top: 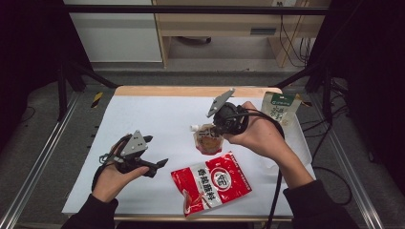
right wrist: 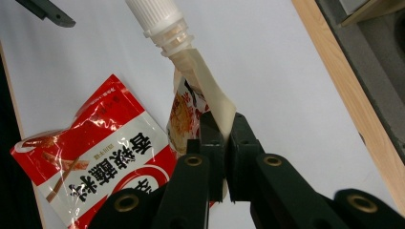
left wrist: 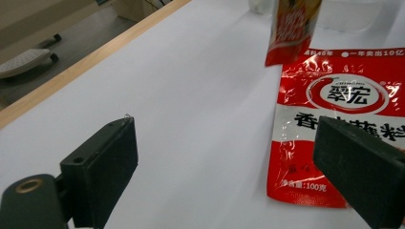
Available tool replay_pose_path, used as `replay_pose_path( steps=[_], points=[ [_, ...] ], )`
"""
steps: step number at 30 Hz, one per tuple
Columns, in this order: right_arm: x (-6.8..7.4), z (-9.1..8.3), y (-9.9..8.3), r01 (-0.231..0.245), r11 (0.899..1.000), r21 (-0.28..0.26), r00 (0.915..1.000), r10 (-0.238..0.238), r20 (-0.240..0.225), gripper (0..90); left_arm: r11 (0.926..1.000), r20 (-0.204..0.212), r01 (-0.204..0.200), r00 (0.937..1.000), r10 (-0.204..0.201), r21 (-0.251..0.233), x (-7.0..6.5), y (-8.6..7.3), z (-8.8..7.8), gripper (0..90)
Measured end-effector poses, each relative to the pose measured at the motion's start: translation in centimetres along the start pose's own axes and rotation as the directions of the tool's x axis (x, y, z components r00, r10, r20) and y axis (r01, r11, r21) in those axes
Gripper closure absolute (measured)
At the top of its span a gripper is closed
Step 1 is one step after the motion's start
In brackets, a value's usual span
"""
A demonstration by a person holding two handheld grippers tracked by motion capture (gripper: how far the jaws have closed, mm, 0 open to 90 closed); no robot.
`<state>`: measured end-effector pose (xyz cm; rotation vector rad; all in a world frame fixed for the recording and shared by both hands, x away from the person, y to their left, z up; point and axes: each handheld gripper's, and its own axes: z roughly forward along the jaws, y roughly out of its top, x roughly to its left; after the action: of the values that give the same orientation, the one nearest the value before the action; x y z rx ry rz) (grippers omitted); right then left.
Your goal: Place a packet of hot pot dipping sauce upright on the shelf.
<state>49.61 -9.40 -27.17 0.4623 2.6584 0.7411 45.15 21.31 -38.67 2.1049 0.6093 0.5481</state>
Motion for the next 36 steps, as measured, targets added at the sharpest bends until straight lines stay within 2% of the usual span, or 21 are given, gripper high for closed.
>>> replay_pose_path(
  steps=[2,4,8,13,15,19,22,23,24,26,36],
  points=[
    [-0.3,-0.8,-0.3,-0.008,1.000,0.005,0.9999,0.008,0.015,87.4,0.9998,-0.026,-0.008,0.9996,0.008,0.021,0.3,-1.1,0.0,7.0],
    [-0.3,-1.1,-0.4,-0.011,1.000,0.007,0.9997,0.011,0.020,87.4,0.9994,-0.034,-0.009,0.9994,0.010,0.033,0.4,-1.3,0.0,6.9],
    [-0.6,-2.1,-0.9,-0.014,1.000,0.000,0.9991,0.014,0.040,87.4,0.9991,-0.069,0.034,0.9971,-0.033,0.024,1.1,-2.7,-0.5,6.4],
    [-1.1,-3.2,-1.5,-0.025,0.999,-0.024,0.9982,0.026,0.053,87.4,0.9953,-0.118,0.092,0.9890,-0.089,0.027,1.6,-4.9,-0.9,6.2],
    [-1.2,-3.6,-1.7,-0.018,0.999,-0.031,0.9982,0.020,0.057,87.3,0.9951,-0.141,0.092,0.9861,-0.087,0.035,1.8,-5.8,-1.1,6.2],
    [-1.5,-4.4,-2.4,-0.028,0.998,-0.052,0.9977,0.032,0.060,87.4,0.9886,-0.164,0.150,0.9751,-0.149,-0.006,2.7,-7.1,-1.8,6.2],
    [-1.9,-5.2,-3.0,-0.047,0.997,-0.062,0.9957,0.052,0.077,87.3,0.9890,-0.185,0.147,0.9724,-0.143,0.013,3.2,-7.6,-1.9,6.1],
    [-2.0,-5.4,-3.1,-0.044,0.997,-0.060,0.9954,0.049,0.082,87.4,0.9872,-0.199,0.159,0.9676,-0.156,0.004,3.5,-7.8,-2.1,6.2],
    [-2.0,-5.4,-3.1,-0.044,0.997,-0.060,0.9954,0.049,0.082,87.4,0.9872,-0.199,0.159,0.9676,-0.156,0.004,3.5,-7.8,-2.1,6.2],
    [-2.1,-6.1,-3.5,-0.045,0.997,-0.063,0.9934,0.051,0.102,87.3,0.9860,-0.211,0.167,0.9635,-0.164,-0.005,3.6,-7.9,-2.2,6.1],
    [-3.3,-8.0,-5.5,-0.084,0.995,-0.062,0.9856,0.092,0.142,87.3,0.9862,-0.214,0.165,0.9638,-0.159,0.011,3.8,-8.1,-2.0,6.1]
  ],
)
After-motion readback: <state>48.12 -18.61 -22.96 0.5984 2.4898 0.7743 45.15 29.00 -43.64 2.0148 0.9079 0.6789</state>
